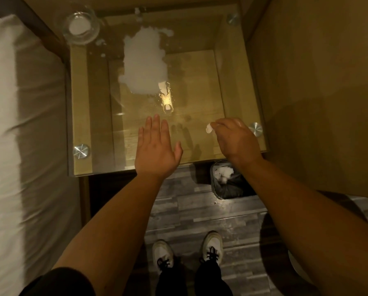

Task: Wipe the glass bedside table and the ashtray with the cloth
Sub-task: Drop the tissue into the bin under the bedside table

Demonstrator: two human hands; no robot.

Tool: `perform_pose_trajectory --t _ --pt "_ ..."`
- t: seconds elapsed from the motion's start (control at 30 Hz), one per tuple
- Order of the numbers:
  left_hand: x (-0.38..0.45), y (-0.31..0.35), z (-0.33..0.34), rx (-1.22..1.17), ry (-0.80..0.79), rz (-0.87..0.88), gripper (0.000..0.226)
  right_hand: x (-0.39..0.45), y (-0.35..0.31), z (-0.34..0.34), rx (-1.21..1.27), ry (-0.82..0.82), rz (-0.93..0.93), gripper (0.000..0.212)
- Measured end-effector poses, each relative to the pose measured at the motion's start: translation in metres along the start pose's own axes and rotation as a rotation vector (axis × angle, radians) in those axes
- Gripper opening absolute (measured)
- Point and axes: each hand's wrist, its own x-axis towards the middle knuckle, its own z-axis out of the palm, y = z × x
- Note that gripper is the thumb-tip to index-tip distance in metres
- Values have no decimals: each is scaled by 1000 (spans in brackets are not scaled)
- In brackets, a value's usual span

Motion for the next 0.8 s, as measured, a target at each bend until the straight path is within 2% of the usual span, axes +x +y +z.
perform_pose_trajectory --t 0.13,0.27,0.4,0.57,0.7,0.8 --pt "0 1 -1 5 6 2 70 -35 -3 -17 121 -35 155 31" --pt "-1 1 -1 23 1 1 70 -97 5 -19 209 1 405 25" --pt "-2 1 1 28 17 0 70 -145 20 3 208 -32 541 27" --pt "-2 2 4 22 44 -1 69 -165 41 40 247 -75 738 25" --pt "-1 1 5 11 66 4 70 -163 52 64 230 -127 840 27" --pt "-2 1 6 1 73 1 69 -163 56 75 212 -194 838 27"
